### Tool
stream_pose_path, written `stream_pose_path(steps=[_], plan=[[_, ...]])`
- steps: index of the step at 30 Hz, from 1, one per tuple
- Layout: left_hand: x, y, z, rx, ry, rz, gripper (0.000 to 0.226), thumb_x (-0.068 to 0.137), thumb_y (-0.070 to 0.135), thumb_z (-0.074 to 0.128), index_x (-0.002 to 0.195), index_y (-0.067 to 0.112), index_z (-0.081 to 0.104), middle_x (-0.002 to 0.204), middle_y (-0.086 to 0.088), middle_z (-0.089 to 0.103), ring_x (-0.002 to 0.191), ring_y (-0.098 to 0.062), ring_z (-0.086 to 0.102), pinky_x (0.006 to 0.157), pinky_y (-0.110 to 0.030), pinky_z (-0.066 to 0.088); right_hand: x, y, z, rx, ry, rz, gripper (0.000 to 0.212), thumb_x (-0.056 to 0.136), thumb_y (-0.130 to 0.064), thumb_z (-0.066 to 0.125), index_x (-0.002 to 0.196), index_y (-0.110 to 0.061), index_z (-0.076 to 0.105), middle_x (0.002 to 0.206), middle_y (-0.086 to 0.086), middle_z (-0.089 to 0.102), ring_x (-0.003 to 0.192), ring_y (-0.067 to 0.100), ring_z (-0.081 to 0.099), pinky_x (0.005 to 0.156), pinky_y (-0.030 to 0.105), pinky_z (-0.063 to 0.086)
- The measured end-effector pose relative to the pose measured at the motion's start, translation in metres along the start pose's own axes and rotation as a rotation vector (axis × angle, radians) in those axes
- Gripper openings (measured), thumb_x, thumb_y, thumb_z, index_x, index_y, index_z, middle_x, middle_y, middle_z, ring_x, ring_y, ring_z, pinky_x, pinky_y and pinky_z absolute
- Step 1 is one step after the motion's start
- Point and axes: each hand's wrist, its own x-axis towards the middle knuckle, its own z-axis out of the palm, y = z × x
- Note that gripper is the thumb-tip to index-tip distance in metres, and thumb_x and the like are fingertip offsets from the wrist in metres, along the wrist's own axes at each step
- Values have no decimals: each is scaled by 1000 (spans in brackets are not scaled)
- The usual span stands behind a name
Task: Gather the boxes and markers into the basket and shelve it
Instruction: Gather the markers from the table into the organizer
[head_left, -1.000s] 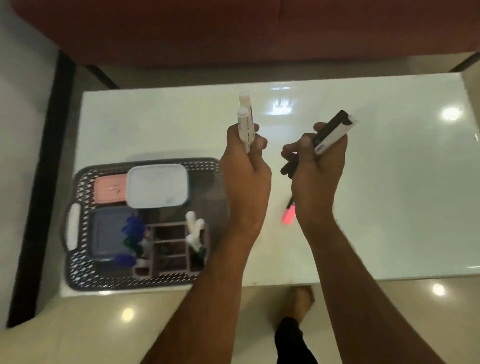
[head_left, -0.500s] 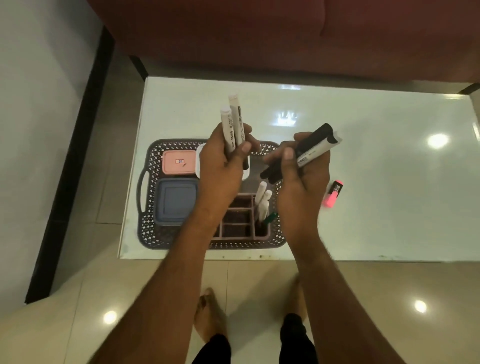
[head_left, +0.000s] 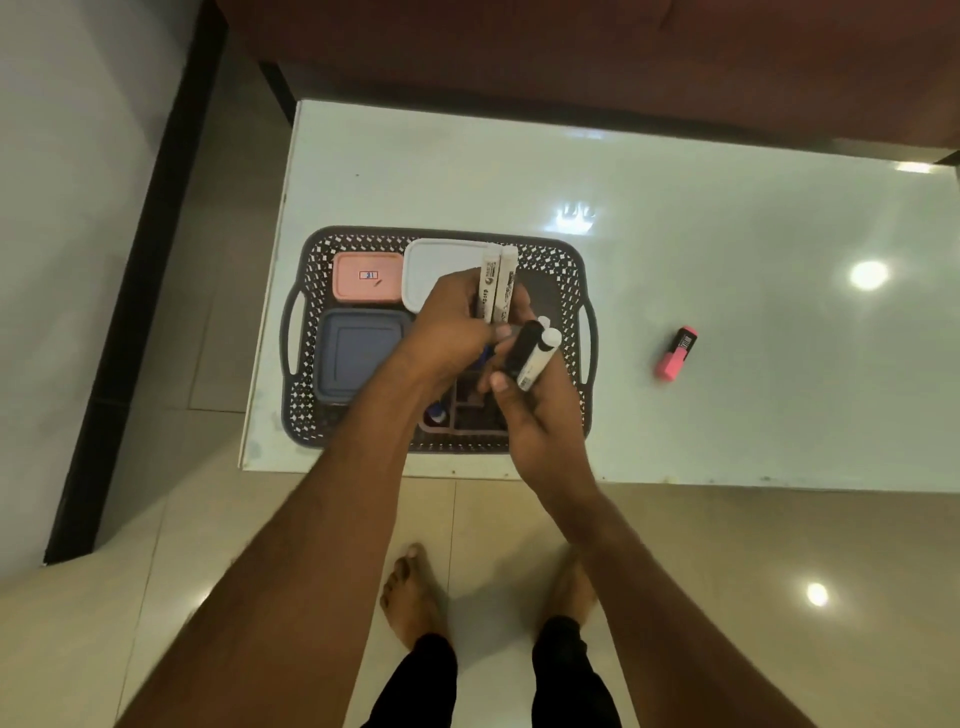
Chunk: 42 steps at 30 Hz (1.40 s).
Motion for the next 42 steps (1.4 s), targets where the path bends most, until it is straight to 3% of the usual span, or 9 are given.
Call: stream_pose_path(steps=[4, 6, 10, 14, 19, 25, 32, 38, 42], plan=[[3, 2, -2, 73, -15, -14, 51, 47, -8, 51, 88, 16, 71, 92, -14, 77, 97, -34, 75, 82, -59, 62, 6, 3, 7, -17, -3, -34, 68, 99, -7, 55, 133, -65, 43, 120, 10, 65, 114, 28, 64, 100, 40, 55], [3, 4, -4, 107, -31, -5, 45, 49, -10, 55, 84, 15, 71, 89, -14, 77, 96, -34, 75, 86, -58, 61, 6, 10, 6, -54, -9, -21, 60, 99, -8, 57, 135, -54, 46, 121, 1, 64, 117, 24, 63, 103, 43, 55], [4, 5, -4, 189, -19, 9, 38, 70, -24, 55, 88, 6, 70, 87, -10, 78, 90, -19, 77, 90, -49, 61, 2, 28, 5, -78, -75, 23, 36, 94, 3, 62, 129, -3, 57, 119, 6, 66, 114, 25, 65, 97, 52, 56], [6, 1, -3, 184, -14, -27, 43, 70, -29, 57, 85, 9, 71, 85, -6, 78, 92, -16, 77, 86, -46, 63, -2, 31, 3, -82, -114, 34, 35, 92, 12, 60, 123, -2, 56, 115, 10, 68, 112, 25, 67, 96, 49, 58], [2, 4, -3, 221, -29, 23, 40, 71, -28, 56, 80, 7, 74, 86, -9, 77, 97, -31, 74, 82, -46, 62, 0, 31, 7, -69, -93, 58, 38, 93, 9, 60, 129, -3, 56, 123, 7, 66, 120, 24, 64, 101, 49, 56], [3, 1, -6, 141, -6, -55, 46, 68, -36, 50, 76, 7, 66, 94, -14, 79, 97, -28, 76, 84, -52, 62, 0, 27, 4, -119, -61, -13, 30, 86, 14, 66, 110, -4, 64, 107, -9, 67, 106, 2, 65, 95, 23, 56], [3, 1, -5, 102, 11, -56, 48, 68, -35, 56, 95, 2, 71, 95, -15, 78, 96, -27, 76, 84, -43, 64, -2, 27, 6, -139, -42, -27, 34, 90, 10, 63, 120, -6, 64, 115, -5, 67, 114, 14, 66, 100, 40, 57], [4, 3, -3, 69, -1, -67, 44, 77, -27, 63, 104, 7, 72, 104, -13, 76, 97, -27, 75, 75, -34, 65, -2, 24, 5, -146, -27, -38, 32, 92, 9, 62, 122, -4, 63, 117, -1, 68, 113, 15, 67, 100, 38, 57], [3, 5, 0, 63, 1, -31, 35, 84, -17, 67, 110, 7, 71, 105, -11, 77, 97, -24, 76, 84, -38, 64, -2, 21, 3, -181, -24, -95, 33, 93, 5, 64, 125, -2, 61, 120, 7, 68, 114, 18, 66, 100, 37, 57]])
